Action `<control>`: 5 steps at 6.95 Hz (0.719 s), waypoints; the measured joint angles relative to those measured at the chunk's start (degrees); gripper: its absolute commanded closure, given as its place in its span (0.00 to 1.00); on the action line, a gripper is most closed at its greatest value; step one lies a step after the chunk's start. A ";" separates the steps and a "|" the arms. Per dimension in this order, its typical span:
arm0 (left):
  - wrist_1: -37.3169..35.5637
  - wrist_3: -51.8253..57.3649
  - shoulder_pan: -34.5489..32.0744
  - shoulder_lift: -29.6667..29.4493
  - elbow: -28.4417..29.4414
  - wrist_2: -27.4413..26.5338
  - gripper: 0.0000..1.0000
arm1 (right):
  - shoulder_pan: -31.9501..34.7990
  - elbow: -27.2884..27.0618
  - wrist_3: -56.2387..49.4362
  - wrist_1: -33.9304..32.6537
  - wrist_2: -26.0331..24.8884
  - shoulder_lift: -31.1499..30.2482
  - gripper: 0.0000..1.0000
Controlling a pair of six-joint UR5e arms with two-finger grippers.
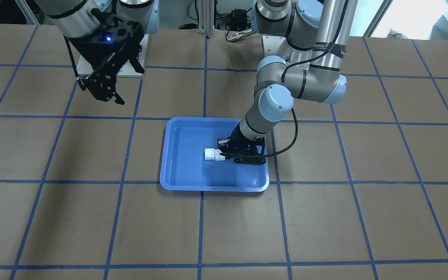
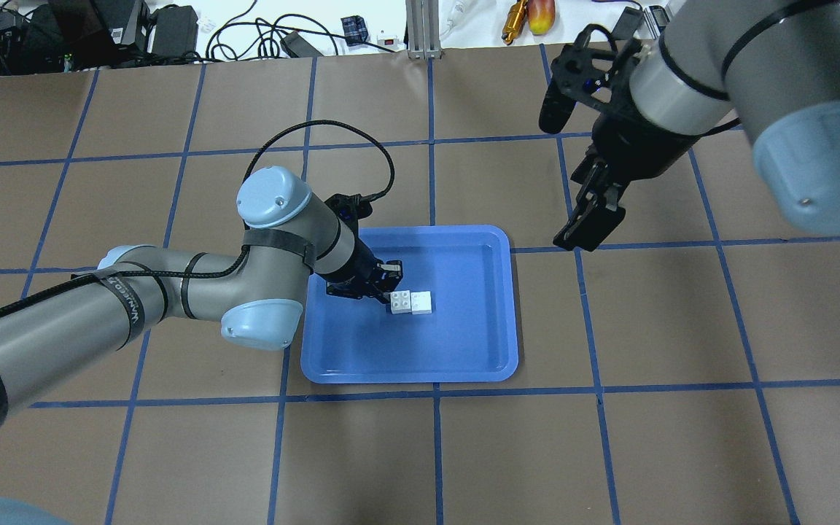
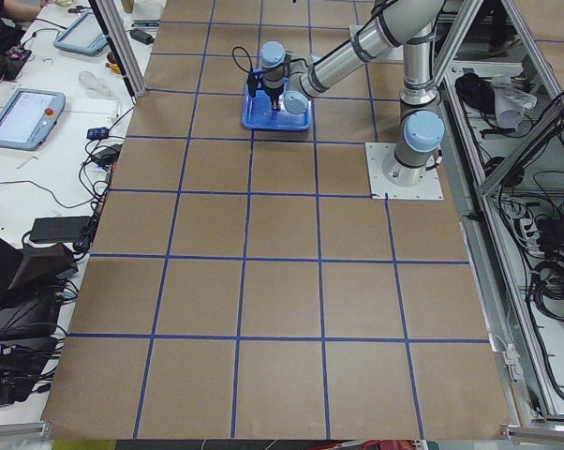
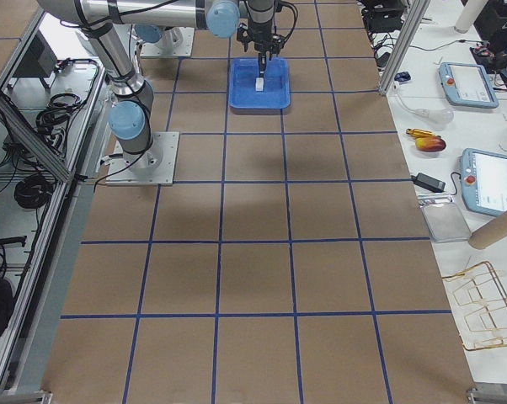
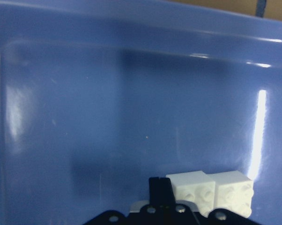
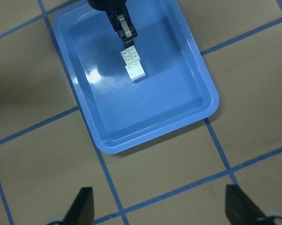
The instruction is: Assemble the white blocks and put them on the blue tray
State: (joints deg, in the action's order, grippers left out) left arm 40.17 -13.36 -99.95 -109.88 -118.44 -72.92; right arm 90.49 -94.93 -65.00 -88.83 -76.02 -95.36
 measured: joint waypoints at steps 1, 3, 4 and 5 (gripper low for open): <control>0.00 -0.22 -0.49 -0.01 0.02 -0.08 0.90 | -1.62 4.01 3.42 4.42 -1.13 -0.02 0.00; 0.00 -0.51 -0.97 0.07 0.05 -0.19 0.89 | -3.06 9.26 17.96 7.65 -1.70 0.29 0.00; -0.08 -0.50 -0.99 0.31 0.21 -0.24 0.86 | -3.22 11.02 25.12 8.15 -2.25 0.91 0.00; -0.08 -0.24 -0.76 1.04 0.79 -0.40 0.83 | -3.21 12.51 32.68 8.45 -4.04 2.02 0.00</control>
State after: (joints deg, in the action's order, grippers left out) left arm 40.09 -13.60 -100.70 -108.85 -117.65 -73.33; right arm 87.29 -82.42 -32.32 -80.39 -80.07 -93.34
